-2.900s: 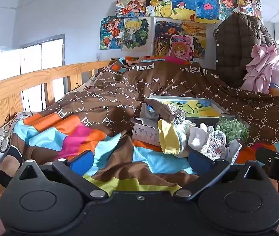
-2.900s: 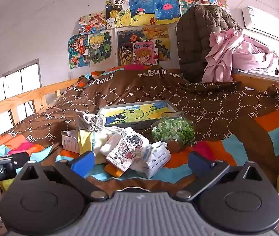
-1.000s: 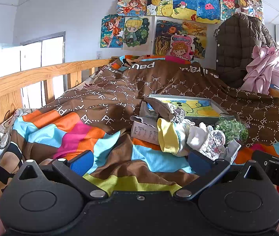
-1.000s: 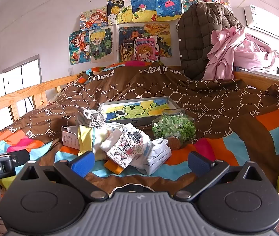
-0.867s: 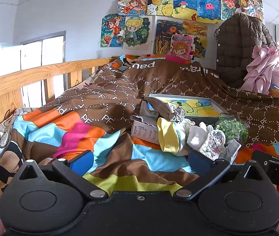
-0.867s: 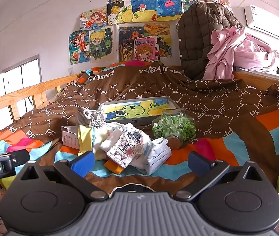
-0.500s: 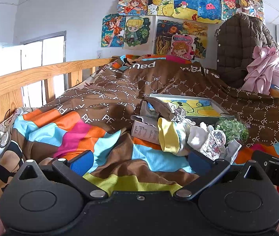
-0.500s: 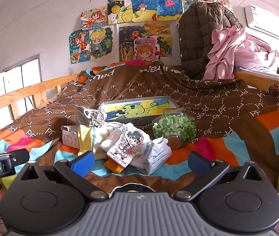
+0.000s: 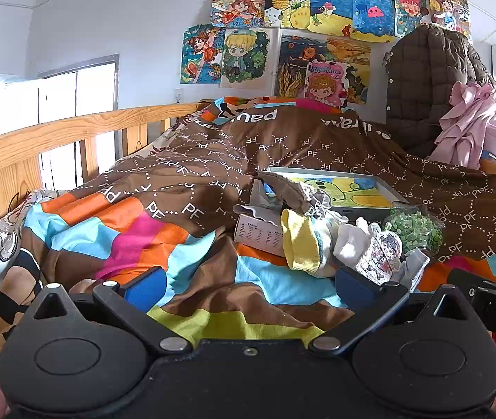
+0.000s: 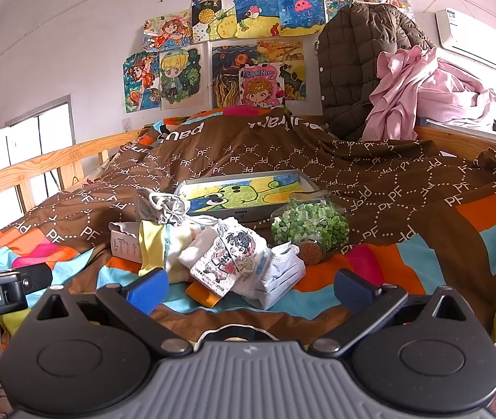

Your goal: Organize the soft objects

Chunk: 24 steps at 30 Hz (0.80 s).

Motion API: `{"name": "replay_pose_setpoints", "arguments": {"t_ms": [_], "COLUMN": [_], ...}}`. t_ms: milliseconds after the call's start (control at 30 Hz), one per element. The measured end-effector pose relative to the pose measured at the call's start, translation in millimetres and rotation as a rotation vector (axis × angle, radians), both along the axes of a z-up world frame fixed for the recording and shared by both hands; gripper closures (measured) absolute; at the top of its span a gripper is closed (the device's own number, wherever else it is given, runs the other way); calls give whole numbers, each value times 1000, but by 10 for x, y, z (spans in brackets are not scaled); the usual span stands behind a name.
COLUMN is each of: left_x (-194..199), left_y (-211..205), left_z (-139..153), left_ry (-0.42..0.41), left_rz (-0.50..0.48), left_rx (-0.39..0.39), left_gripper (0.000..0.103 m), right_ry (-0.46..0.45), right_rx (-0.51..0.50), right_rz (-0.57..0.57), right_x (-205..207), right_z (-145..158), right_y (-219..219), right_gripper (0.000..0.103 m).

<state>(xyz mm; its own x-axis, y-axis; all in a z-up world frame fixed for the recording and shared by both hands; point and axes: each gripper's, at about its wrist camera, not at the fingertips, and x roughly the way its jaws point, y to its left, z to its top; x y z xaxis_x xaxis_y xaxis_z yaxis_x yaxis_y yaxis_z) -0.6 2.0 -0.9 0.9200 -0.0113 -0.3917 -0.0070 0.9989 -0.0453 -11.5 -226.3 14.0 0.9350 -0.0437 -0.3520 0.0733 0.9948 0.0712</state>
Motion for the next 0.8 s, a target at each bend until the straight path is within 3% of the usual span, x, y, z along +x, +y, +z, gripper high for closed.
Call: {"name": "replay_pose_setpoints", "arguments": {"t_ms": [600,800], "left_x": [-12,35], "left_y": [2,21], "left_z": [-52,-88], "left_ry": [11,49], "left_rz": [2,41], "left_rx": [-12,-23], "left_gripper": [1,1], "right_ry": [10,47], "right_rx": [12,37], "right_rz": [-17,-7], "right_x": [23,67], "right_z": [-110,-122], "right_y": [-14,-51], "right_gripper": [0,0]}}
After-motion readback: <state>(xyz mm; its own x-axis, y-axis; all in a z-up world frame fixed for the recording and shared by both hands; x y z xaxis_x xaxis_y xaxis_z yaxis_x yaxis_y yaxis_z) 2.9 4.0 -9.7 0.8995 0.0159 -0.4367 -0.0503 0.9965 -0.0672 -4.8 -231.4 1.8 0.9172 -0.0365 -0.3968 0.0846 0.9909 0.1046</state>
